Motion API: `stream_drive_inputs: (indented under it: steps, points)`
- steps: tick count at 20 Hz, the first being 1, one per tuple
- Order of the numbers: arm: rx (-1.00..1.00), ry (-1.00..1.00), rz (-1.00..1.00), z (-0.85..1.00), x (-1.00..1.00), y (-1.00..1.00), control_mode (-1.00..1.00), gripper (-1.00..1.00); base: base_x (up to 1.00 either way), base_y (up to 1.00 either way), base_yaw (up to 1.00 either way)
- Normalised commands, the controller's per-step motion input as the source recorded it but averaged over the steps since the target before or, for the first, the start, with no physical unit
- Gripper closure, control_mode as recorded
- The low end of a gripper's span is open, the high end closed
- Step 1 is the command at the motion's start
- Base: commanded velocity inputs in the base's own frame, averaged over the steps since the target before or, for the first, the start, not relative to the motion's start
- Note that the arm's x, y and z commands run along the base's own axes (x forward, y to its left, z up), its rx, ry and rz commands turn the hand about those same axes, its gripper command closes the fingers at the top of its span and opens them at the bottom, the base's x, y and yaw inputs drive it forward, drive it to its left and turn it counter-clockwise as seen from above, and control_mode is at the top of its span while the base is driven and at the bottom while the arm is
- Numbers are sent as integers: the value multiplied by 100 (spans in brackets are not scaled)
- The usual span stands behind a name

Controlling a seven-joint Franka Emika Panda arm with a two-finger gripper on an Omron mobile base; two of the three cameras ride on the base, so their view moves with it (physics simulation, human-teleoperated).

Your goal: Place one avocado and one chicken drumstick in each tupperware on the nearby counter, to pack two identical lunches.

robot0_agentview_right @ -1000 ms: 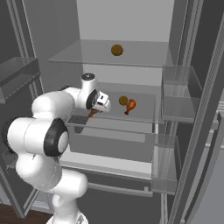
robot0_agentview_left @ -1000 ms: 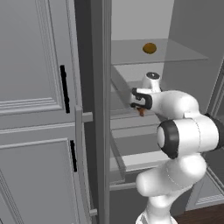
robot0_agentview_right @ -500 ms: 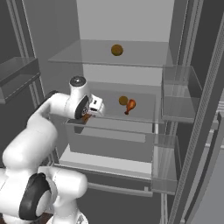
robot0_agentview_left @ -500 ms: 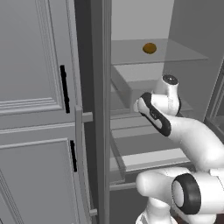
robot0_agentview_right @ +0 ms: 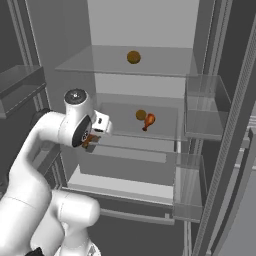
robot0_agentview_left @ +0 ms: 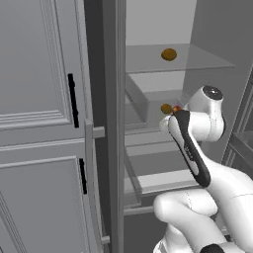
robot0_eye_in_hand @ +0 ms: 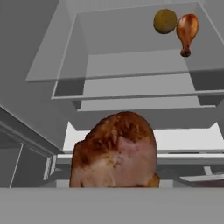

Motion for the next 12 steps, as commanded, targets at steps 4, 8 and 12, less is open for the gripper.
stream_drive_inputs:
  steps: [4, 8, 12]
  points:
    - [0, 0, 0, 7, -100, 0, -100, 100, 0, 0, 0]
    - [0, 0, 0, 0, 0, 0, 100, 100, -100, 0, 0]
    - [0, 0, 0, 0, 0, 0, 100, 100, -100, 29, 8]
